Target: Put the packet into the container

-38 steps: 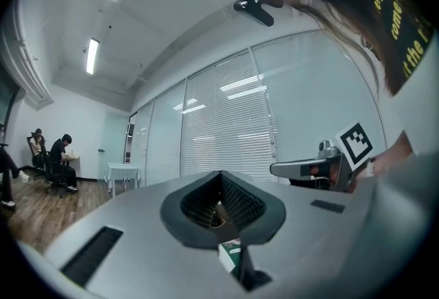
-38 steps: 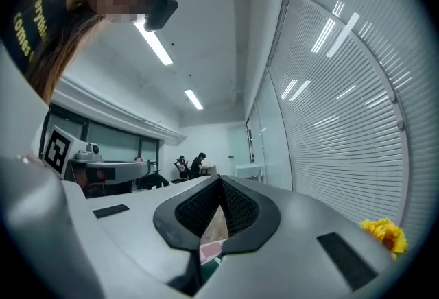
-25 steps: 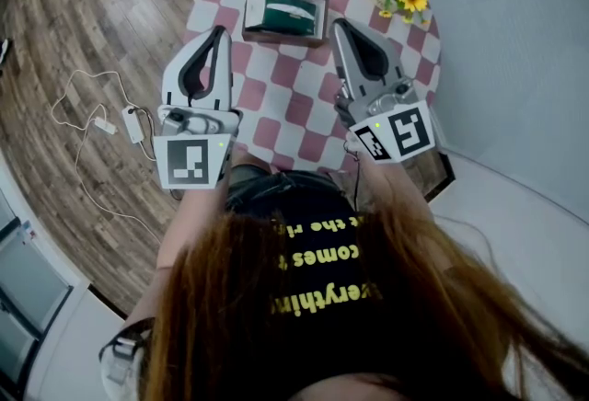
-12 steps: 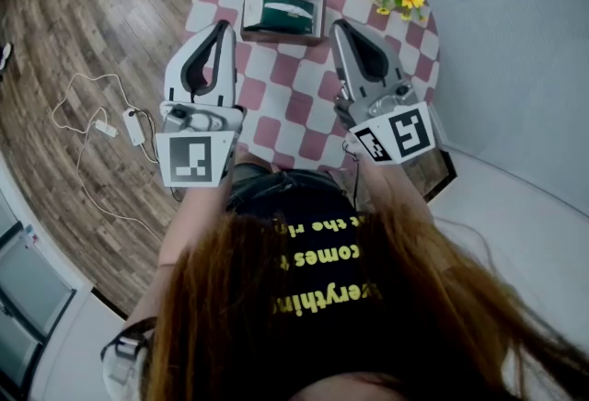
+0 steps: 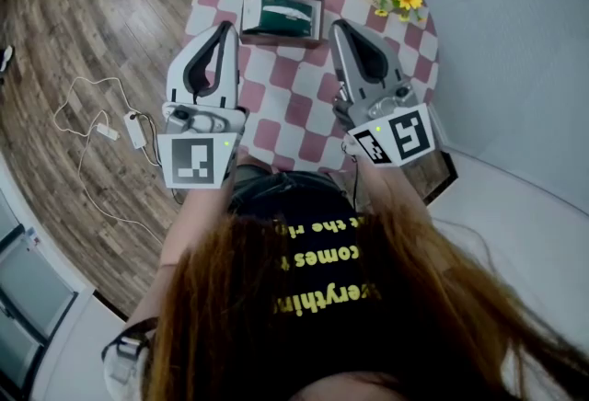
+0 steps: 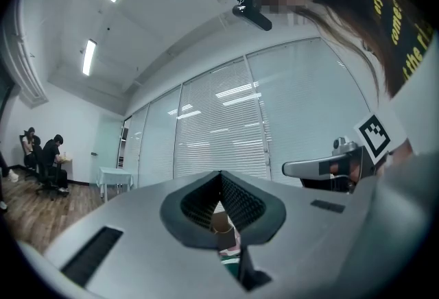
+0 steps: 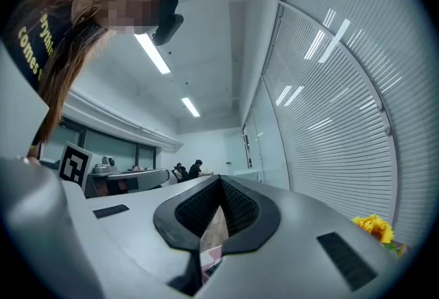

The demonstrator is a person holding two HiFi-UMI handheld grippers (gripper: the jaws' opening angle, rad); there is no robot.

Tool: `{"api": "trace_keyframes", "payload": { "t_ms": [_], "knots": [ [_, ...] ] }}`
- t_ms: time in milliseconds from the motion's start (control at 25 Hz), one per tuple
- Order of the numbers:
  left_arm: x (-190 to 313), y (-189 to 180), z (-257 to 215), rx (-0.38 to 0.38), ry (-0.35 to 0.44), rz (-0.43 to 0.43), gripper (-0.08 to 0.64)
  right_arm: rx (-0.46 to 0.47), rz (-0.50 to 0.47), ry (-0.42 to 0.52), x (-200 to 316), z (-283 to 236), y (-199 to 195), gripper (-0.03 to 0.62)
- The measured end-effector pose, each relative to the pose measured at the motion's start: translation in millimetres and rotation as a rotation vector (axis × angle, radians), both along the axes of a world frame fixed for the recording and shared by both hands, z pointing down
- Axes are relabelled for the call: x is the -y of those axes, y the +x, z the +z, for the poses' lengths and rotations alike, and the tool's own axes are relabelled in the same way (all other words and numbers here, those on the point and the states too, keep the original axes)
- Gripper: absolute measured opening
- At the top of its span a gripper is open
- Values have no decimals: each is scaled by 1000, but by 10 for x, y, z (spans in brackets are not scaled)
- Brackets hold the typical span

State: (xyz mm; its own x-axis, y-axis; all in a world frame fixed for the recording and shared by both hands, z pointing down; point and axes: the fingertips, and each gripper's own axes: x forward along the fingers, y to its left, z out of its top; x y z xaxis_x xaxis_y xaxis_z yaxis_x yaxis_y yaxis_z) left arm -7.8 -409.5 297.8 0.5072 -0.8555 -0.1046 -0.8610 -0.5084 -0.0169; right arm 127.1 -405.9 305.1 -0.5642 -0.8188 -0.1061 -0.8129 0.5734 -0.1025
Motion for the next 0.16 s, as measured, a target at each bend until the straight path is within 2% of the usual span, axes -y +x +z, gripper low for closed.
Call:
{"api": "trace_keyframes", "payload": {
  "t_ms": [160],
  "knots": [
    [-8,16,34,6,-24,3,2,-2,2,3,-4,-9,4,23]
  ]
}}
